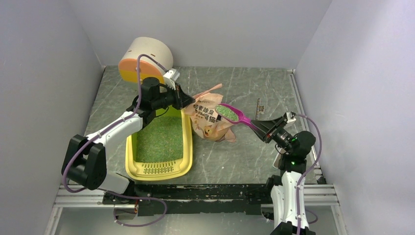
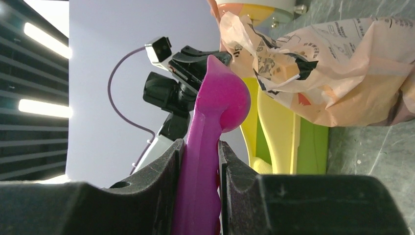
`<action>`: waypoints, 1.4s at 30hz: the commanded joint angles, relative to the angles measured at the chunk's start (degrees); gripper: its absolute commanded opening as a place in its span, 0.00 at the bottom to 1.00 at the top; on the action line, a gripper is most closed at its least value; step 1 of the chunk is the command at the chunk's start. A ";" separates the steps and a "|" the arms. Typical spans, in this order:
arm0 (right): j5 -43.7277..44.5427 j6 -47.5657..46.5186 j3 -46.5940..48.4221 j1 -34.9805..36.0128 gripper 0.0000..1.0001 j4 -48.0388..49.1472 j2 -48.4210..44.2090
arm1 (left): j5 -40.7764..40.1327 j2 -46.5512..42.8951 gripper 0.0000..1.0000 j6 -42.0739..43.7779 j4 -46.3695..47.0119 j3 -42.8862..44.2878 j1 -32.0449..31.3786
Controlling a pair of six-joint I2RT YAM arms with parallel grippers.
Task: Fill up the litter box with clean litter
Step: 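Scoop the cat litter from the cat litter bag, then pour the cat litter into the litter box.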
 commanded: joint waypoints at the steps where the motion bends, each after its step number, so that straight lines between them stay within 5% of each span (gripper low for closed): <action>1: -3.20 -0.23 2.03 1.19 0.00 2.89 0.61 | 4.39 0.27 0.05 0.94 -0.96 1.61 0.23; 11: -2.00 -1.48 4.93 8.32 0.00 1.71 2.29 | 5.83 0.28 0.05 0.22 0.20 2.12 0.23; 29: 22.82 -7.01 7.54 40.29 0.00 -0.48 7.14 | 7.30 -2.47 0.05 -0.63 0.55 1.31 -0.10; 42: 41.05 -9.25 9.05 61.33 0.00 5.71 19.83 | 4.19 -6.05 0.05 1.23 -2.55 -0.19 -0.56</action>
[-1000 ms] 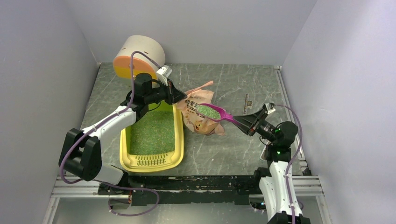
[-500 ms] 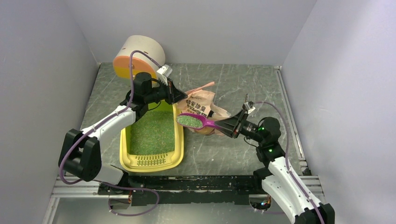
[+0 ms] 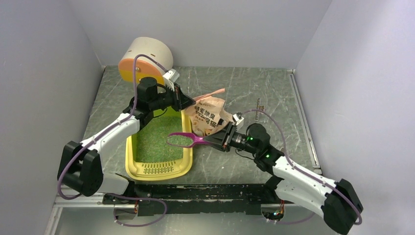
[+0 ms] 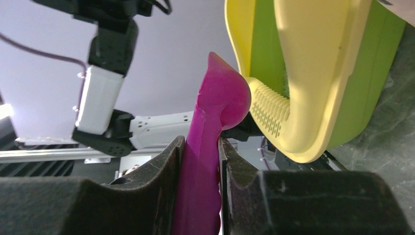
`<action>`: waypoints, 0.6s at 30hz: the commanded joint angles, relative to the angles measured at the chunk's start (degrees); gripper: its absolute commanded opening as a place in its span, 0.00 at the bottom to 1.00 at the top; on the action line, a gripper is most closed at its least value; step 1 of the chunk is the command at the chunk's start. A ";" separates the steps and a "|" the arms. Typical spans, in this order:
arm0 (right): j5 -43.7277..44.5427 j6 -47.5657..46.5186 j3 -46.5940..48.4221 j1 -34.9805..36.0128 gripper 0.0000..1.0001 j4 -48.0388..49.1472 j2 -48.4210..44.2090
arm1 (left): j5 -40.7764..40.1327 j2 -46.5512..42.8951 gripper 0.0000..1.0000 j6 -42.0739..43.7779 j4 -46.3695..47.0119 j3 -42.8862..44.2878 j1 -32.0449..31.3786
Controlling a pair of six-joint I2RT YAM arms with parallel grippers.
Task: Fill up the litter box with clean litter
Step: Pour the cat litter into the litter box.
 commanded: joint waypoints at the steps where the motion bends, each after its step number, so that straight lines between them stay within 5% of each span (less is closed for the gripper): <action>1: 10.28 -2.48 3.33 5.91 0.00 4.33 3.74 | -0.96 -3.02 0.05 0.44 0.22 -1.08 -0.25; 18: 42.68 -9.53 17.55 24.97 0.00 0.66 22.41 | -2.55 -6.13 0.05 -0.16 0.86 -3.15 -0.25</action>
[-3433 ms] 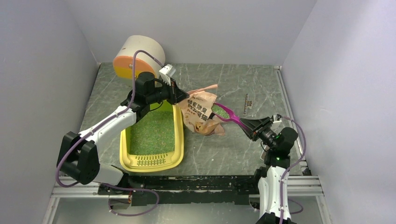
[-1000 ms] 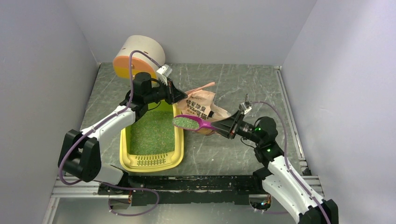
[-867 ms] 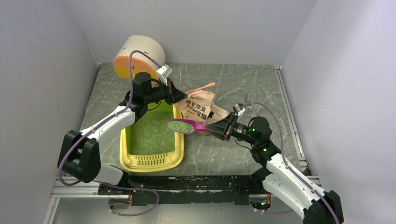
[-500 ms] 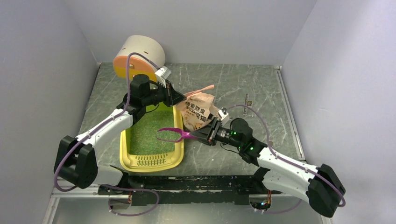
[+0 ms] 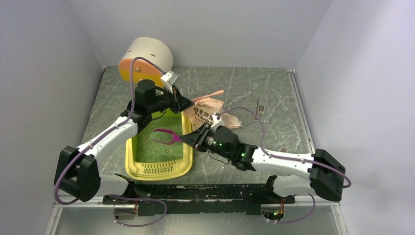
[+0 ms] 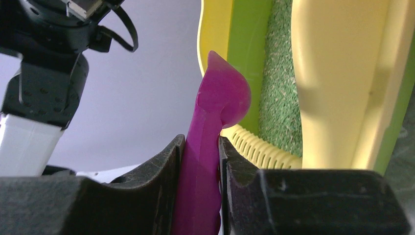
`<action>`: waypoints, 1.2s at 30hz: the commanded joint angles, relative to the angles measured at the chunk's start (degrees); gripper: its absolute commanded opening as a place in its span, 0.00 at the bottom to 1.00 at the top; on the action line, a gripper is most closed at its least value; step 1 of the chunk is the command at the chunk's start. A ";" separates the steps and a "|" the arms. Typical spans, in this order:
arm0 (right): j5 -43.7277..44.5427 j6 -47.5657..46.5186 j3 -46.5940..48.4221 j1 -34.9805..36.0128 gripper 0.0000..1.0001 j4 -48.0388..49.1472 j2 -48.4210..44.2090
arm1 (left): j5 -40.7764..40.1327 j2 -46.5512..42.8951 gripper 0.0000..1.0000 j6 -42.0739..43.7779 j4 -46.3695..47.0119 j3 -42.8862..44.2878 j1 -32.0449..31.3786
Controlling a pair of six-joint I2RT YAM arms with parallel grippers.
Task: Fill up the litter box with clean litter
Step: Pour the cat litter into the litter box.
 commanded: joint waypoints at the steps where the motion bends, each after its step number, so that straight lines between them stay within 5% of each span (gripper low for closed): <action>1: 10.70 -3.91 5.85 1.98 0.00 -0.17 3.89 | -1.47 -3.25 0.05 0.17 1.06 -0.72 -0.25; 24: 20.08 -12.15 24.60 3.45 0.00 -2.39 24.12 | -0.54 -2.69 0.05 2.42 -2.16 1.76 0.27; 36: -3.51 -13.44 21.32 3.41 0.00 4.12 24.70 | -1.56 -3.16 0.05 3.41 -4.08 1.75 0.62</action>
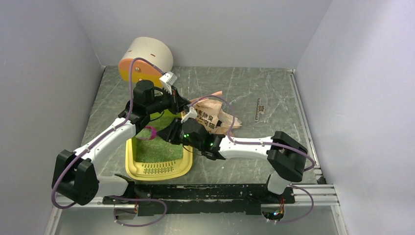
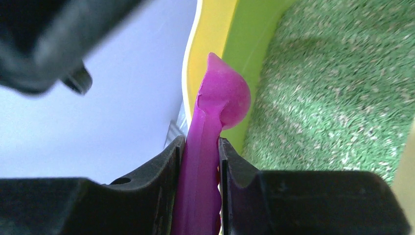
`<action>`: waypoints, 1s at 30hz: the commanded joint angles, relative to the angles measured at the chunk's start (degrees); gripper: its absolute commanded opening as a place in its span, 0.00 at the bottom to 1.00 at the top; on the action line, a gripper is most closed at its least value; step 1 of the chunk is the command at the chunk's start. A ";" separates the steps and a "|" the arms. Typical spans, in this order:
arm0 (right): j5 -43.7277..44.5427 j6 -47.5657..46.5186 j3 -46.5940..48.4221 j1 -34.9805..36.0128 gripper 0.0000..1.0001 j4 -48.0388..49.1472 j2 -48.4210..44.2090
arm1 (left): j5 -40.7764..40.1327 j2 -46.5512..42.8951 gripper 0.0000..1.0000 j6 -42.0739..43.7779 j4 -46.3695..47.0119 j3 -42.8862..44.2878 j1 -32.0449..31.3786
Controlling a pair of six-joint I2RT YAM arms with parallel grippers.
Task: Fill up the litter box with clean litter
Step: Pour the cat litter into the litter box.
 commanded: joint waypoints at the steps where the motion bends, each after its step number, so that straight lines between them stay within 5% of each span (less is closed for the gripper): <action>1: -9.94 0.25 -2.61 0.28 0.00 4.56 -2.71 | -0.26 -1.11 0.05 0.33 -0.06 1.40 0.49; 14: -13.57 -0.19 -12.54 0.34 0.00 -3.88 -14.32 | -0.18 -1.16 0.05 0.21 -0.53 1.58 0.49; 30: -3.12 -15.01 -8.24 0.33 0.00 -38.23 -31.81 | -0.10 -1.16 0.05 0.33 -0.85 1.44 0.52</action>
